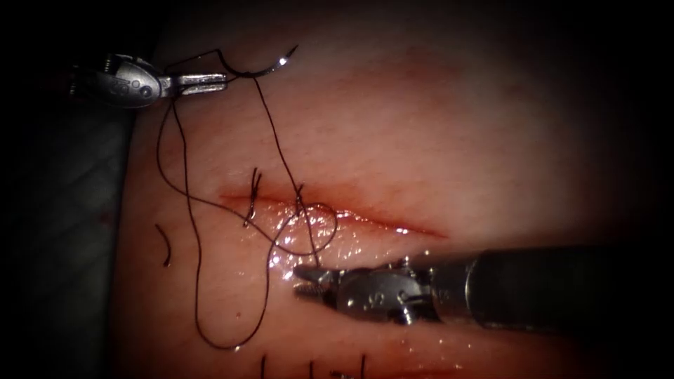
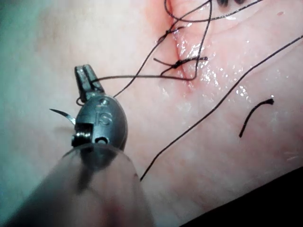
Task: Wound Closure
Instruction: Tie the knot by pulling the left tool up and the right tool down.
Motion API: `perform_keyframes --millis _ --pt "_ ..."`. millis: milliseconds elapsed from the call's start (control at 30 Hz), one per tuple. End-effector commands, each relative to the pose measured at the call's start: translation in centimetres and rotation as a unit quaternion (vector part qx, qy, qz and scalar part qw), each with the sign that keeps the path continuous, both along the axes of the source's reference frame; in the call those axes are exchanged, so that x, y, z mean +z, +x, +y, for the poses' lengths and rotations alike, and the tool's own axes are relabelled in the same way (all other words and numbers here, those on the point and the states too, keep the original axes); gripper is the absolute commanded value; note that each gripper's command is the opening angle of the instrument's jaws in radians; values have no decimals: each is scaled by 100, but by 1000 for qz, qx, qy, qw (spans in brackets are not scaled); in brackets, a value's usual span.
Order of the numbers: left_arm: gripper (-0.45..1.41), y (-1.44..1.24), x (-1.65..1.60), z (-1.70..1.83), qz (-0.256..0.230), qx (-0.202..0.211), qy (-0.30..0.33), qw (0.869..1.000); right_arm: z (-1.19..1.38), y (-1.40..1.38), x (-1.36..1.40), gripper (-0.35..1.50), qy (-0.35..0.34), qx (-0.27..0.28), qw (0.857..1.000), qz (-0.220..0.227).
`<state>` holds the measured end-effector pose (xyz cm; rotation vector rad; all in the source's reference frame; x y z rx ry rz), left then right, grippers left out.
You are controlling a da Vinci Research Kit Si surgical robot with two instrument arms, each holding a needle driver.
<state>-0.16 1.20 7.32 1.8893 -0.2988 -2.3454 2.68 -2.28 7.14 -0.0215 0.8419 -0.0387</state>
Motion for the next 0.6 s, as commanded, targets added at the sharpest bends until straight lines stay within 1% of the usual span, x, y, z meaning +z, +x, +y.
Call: perform_keyframes --millis 33,100,167,233,333,367,433,600 --pt "-45 -6 5 3 0 1 0 1000 0 1 4 0 1 1 1000 1" --pt "-45 -6 5 3 0 1 0 1000 2 -2 3 47 1 1 1000 -1" --pt "-45 -7 5 3 0 0 0 1000 2 -5 2 81 -1 3 1000 2" --pt "-45 -7 6 3 -1 0 -1 1000 1 -6 2 91 -2 3 1000 2" --pt "-45 -9 6 3 -1 0 -1 1000 0 -5 2 118 -5 6 1000 3" --pt "-45 -10 6 3 -2 0 -1 1000 -1 -4 2 123 -7 8 1000 5" --pt "-45 -10 6 2 -2 1 -1 1000 -2 -4 1 125 -7 7 1000 5" --pt "-45 -11 6 1 -1 2 2 1000 -8 -5 2 125 -12 8 1000 1"
